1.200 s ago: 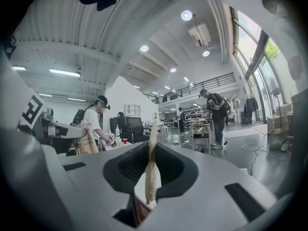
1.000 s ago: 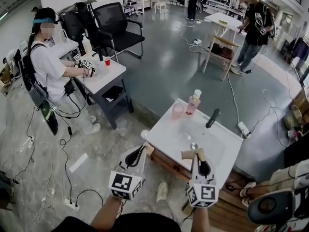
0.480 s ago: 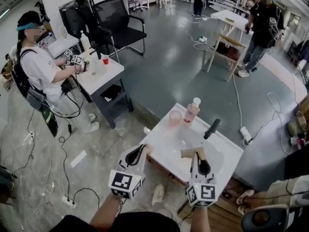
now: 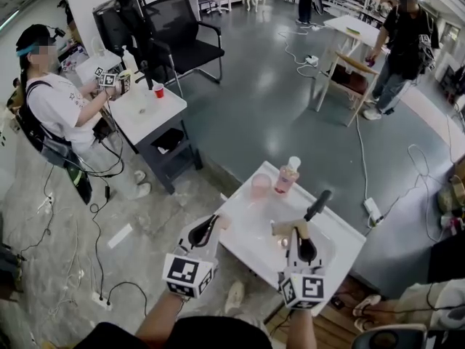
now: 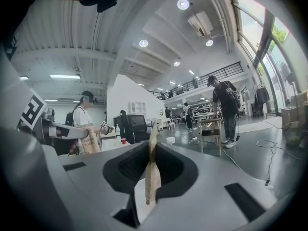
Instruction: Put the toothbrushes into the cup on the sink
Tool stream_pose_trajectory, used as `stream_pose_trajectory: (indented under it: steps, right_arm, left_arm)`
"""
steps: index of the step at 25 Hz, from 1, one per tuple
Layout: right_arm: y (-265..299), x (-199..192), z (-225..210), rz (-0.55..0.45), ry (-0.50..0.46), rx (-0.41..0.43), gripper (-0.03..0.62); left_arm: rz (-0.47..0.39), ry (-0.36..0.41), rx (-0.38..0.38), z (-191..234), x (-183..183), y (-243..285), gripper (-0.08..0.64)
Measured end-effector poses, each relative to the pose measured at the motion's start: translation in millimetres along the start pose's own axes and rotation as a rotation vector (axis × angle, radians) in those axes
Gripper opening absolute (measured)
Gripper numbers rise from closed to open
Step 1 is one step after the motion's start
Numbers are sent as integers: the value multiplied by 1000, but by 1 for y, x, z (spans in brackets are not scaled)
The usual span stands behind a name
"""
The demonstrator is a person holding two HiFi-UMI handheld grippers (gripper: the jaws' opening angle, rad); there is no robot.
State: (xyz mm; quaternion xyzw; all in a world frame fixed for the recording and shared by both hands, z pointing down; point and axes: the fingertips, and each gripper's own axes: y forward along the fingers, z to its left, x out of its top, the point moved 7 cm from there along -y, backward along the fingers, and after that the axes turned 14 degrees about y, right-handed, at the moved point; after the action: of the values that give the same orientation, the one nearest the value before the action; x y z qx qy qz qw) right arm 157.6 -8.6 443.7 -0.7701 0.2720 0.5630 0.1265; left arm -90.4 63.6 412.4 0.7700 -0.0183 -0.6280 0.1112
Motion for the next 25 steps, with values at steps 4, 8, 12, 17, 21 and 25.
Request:
stream_pose_trajectory:
  steps: [4,8,12,17,21,25]
  right_arm:
    - [13,8,-4,-11,-1,16,44]
    - [25,17,-7,-26,-1,34,44]
    - [40,16,-13,-39,-7,44,44]
    - [60,22,-8,-40,-9,43,44]
    - [83,15,-10,-50,-4,18,44]
    - [107,11,-8,-65,10,-8,44]
  left_arm:
    - [-6,0,14,4,4,9,8]
    - [-7,2,28,8,9,17,8]
    - [-20,3,41,16,11,27,8]
    - [-30,3,30,30,12,44,8]
    - [-32,3,3,47,7,65,8]
    - [-10,-7,-32,64,-4,87,8]
